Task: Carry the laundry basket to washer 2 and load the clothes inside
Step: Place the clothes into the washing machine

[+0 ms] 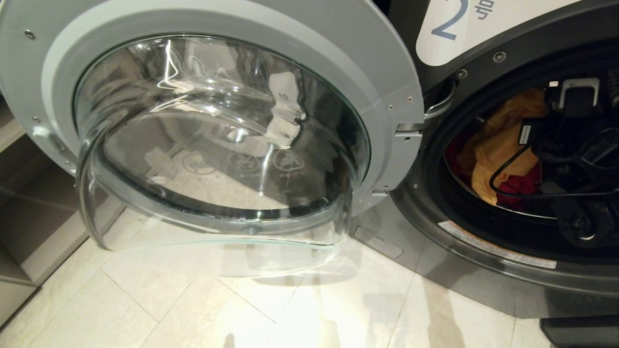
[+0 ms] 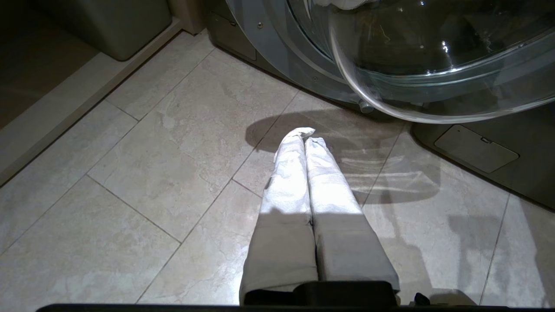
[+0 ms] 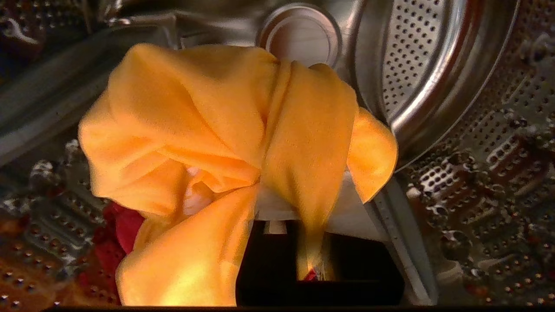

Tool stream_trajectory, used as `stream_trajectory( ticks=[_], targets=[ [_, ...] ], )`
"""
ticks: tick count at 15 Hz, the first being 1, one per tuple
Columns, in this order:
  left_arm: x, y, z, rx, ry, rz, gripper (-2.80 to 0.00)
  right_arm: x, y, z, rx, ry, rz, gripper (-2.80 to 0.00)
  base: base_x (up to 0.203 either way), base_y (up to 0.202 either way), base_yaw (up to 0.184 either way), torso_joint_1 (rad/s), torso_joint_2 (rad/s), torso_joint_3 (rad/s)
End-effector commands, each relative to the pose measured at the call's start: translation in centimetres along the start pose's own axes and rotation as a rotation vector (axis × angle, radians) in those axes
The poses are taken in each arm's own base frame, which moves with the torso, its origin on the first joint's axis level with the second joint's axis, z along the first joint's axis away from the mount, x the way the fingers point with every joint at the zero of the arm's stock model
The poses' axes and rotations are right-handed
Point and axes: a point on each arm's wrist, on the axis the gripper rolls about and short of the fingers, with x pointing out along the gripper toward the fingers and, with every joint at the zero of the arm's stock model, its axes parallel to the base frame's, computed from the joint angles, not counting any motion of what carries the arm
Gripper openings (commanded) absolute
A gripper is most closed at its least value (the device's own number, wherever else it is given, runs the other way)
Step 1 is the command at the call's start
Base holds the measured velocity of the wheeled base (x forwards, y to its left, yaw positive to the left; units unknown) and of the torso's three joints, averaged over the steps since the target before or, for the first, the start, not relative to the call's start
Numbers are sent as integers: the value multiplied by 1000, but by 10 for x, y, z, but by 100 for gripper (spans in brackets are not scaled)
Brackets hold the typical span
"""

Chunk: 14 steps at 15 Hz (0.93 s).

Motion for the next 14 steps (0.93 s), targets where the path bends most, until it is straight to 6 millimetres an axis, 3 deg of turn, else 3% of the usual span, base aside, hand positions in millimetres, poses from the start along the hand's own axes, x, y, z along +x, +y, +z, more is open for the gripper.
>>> stream_trajectory(
  ticks=[1,7,11,14],
  targets=[
    [2,0,-11,0,39,2,-280,-1,0,-3,-4,2,-2,0,0,0,0,0,0,0],
    [2,0,-11,-1,39,1,-280,-9,0,-12,-34,45,33,0,0,0,0,0,0,0],
    [2,0,-11,0,39,2,-280,-58,-16,-29,-79,188,137,0,0,0,0,0,0,0],
    [2,0,-11,0,40,2,-280,-100,-44,-6,-21,229,166,0,0,0,0,0,0,0]
  ],
)
